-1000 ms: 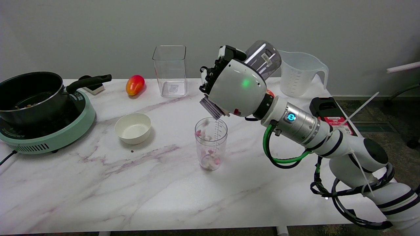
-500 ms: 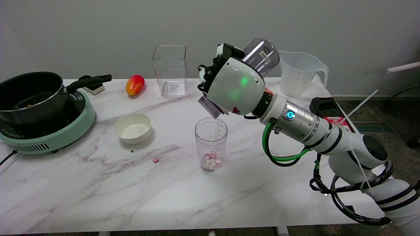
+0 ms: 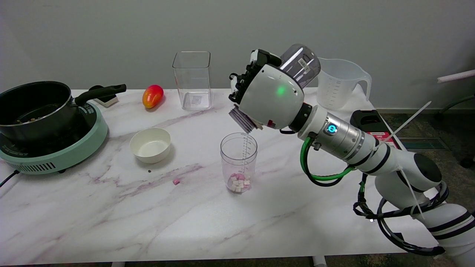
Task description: Pour the contents of the bottle into the measuring cup.
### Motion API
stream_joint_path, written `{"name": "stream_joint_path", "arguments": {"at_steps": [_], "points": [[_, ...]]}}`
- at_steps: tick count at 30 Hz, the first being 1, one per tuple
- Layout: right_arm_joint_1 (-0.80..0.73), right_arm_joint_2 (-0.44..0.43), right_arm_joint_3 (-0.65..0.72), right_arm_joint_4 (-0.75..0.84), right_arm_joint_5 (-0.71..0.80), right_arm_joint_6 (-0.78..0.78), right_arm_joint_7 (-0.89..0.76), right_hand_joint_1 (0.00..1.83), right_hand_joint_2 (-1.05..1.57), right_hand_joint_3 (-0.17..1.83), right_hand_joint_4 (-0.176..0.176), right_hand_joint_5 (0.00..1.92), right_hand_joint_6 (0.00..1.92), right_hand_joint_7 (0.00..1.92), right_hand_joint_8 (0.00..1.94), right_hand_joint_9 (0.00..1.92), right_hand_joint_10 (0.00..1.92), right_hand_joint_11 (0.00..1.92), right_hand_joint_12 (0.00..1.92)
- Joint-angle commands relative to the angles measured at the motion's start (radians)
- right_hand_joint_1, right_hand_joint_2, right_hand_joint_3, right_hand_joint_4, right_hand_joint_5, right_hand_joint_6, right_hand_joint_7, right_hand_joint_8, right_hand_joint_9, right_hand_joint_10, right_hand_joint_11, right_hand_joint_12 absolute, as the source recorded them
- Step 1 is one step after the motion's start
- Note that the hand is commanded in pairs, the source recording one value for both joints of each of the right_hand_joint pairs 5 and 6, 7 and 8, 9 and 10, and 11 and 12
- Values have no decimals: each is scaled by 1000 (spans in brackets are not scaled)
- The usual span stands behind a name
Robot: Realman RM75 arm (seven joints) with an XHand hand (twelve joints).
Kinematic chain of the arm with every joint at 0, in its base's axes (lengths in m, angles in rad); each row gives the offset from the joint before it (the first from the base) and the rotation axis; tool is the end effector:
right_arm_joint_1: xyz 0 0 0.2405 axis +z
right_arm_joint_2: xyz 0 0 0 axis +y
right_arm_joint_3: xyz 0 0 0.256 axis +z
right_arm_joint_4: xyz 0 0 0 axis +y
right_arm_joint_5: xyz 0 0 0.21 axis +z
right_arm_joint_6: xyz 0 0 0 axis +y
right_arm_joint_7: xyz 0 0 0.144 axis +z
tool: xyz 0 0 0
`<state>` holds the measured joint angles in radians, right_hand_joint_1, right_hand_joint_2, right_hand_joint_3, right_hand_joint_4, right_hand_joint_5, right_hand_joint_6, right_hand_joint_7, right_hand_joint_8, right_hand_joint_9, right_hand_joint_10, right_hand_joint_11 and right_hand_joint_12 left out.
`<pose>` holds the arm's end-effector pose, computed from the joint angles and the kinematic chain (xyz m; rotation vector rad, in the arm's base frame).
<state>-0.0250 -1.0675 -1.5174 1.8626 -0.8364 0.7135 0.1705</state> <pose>-0.1244 -0.2875 0.2428 1.7024 1.6504 -0.2874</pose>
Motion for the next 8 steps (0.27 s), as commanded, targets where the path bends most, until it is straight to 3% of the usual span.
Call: {"name": "stream_joint_path", "arguments": {"at_steps": [1,8], "points": [[-45,-7,9,-7,169,-71,-26,1193,1571,257,0,1920,1920,1882,1882,1599,1599,1374,1374],[-52,-10,12,-8,430,-138,-33,1195,1571,259,0,1920,1920,1878,1878,1595,1595,1374,1374]]}}
